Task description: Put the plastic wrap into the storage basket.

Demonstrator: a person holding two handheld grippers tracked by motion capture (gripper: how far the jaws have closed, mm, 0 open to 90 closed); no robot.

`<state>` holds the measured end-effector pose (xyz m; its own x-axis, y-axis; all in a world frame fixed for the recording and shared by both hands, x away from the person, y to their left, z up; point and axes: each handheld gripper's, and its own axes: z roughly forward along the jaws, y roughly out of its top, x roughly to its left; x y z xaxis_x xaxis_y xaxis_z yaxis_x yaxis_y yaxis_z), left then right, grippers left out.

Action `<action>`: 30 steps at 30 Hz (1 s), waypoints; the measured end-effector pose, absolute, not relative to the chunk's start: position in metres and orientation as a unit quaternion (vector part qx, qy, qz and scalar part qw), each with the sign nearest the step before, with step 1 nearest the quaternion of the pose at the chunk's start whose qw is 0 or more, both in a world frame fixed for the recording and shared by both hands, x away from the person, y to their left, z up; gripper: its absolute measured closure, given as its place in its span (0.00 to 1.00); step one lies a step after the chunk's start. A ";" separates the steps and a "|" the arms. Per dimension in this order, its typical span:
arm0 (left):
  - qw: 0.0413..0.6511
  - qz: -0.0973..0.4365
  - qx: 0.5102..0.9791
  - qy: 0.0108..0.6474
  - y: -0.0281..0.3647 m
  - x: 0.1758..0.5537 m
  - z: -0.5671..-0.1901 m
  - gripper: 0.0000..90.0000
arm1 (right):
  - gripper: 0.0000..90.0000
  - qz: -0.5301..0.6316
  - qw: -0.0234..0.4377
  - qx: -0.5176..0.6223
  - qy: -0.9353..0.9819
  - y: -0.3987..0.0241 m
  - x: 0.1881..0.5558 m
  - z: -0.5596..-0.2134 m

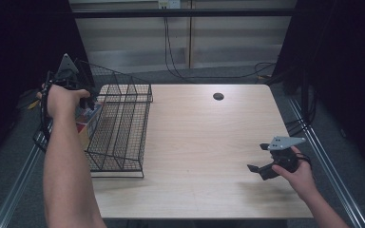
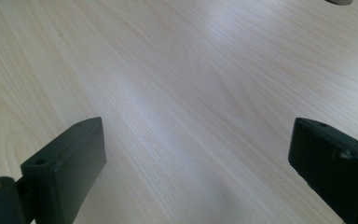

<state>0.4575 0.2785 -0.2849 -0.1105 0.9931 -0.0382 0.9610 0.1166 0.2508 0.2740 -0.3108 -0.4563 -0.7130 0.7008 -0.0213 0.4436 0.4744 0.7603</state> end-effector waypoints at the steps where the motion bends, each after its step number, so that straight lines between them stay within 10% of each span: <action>1: 0.102 0.081 0.659 0.740 0.277 0.457 -0.284 0.42 | 0.04 0.384 0.168 0.339 0.843 -0.311 0.274 -0.456; 30: 0.176 0.055 0.683 0.706 0.231 0.433 -0.254 0.23 | 0.04 0.386 0.171 0.338 0.841 -0.311 0.273 -0.454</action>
<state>0.4334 0.2313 -0.2537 -0.0041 0.9850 -0.1726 0.9462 0.0597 0.3180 0.2727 -0.3109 -0.4537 -0.7136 0.7000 -0.0276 0.4361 0.4747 0.7645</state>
